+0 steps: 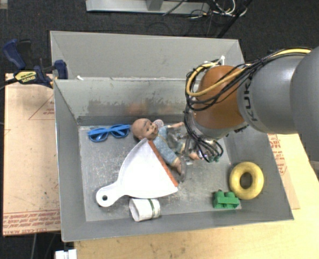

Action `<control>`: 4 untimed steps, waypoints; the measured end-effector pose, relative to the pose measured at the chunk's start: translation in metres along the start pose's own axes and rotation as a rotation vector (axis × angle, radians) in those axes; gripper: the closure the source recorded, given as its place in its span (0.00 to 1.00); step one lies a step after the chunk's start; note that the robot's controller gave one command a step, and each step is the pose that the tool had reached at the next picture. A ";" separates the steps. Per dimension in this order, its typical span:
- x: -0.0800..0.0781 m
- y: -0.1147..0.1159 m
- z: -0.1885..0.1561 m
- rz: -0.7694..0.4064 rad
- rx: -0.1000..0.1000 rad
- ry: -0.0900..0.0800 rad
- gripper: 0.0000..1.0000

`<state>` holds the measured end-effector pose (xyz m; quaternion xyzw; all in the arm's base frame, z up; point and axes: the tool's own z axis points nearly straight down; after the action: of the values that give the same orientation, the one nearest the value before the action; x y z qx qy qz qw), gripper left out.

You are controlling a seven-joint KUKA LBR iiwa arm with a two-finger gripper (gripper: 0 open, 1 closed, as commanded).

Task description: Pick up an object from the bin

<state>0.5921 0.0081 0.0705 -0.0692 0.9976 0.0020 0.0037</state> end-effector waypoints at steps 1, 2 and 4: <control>-0.002 -0.012 -0.015 0.027 -0.001 -0.003 0.00; -0.005 -0.018 -0.015 -0.126 0.002 -0.006 0.00; -0.009 -0.019 -0.003 0.085 -0.002 -0.018 1.00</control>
Offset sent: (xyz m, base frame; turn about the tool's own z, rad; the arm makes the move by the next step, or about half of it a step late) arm 0.0082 -0.0175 -0.0005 0.0193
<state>0.6038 -0.0097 0.0737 -0.0266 0.9996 0.0035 0.0124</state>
